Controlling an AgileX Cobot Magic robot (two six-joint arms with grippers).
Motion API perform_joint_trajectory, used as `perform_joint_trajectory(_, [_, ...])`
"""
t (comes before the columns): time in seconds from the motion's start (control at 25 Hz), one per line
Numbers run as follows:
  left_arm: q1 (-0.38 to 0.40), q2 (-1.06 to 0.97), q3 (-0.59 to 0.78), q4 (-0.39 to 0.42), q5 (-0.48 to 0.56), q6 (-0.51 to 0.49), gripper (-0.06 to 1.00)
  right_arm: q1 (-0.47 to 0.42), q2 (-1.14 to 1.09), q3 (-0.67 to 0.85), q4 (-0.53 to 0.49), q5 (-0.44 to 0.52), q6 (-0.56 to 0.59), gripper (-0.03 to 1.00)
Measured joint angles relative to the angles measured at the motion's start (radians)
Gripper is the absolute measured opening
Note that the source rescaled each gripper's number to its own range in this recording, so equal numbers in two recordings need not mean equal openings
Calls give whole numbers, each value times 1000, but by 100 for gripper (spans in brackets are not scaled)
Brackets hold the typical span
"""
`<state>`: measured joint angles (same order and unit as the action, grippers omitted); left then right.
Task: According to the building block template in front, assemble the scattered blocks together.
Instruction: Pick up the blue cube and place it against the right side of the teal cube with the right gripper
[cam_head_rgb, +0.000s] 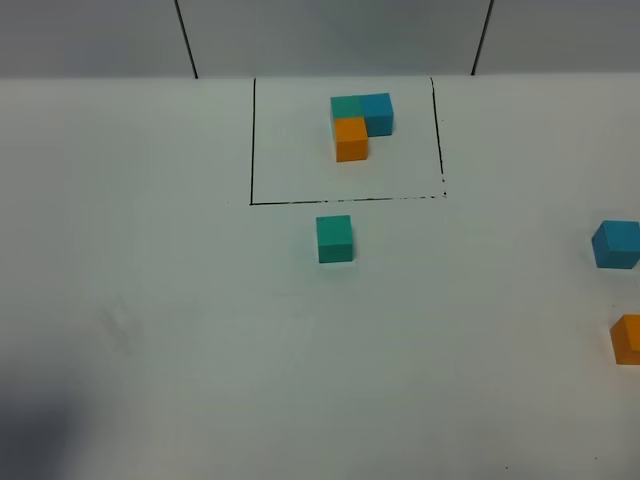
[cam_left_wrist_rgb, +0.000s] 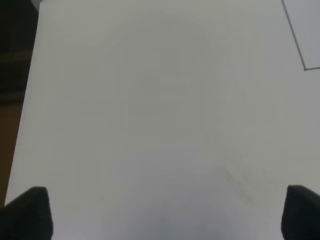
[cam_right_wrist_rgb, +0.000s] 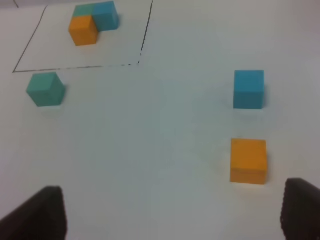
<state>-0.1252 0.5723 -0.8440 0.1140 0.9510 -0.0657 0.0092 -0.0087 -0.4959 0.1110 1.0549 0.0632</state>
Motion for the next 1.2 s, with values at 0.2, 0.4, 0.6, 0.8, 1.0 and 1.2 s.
perform_joint_trajectory(0.2, [0, -160, 59, -68, 44, 16, 94, 0, 0, 0, 0, 0, 0, 74])
perform_joint_trajectory(0.4, [0, -278, 112, -163, 110, 90, 94, 0, 0, 0, 1, 0, 0, 74])
perform_joint_trajectory(0.6, [0, -398, 203, -249, 126, 153, 93, 0, 0, 0, 1, 0, 1, 74])
perform_joint_trajectory(0.8, [0, -514, 304, -278, 127, 189, 92, 0, 0, 0, 1, 0, 1, 74])
perform_joint_trajectory(1.0, [0, -577, 335, -280, 119, 193, 90, 0, 0, 0, 1, 0, 1, 74])
perform_joint_trajectory(1.2, [0, -577, 337, -280, 116, 193, 87, 0, 0, 0, 1, 0, 2, 74])
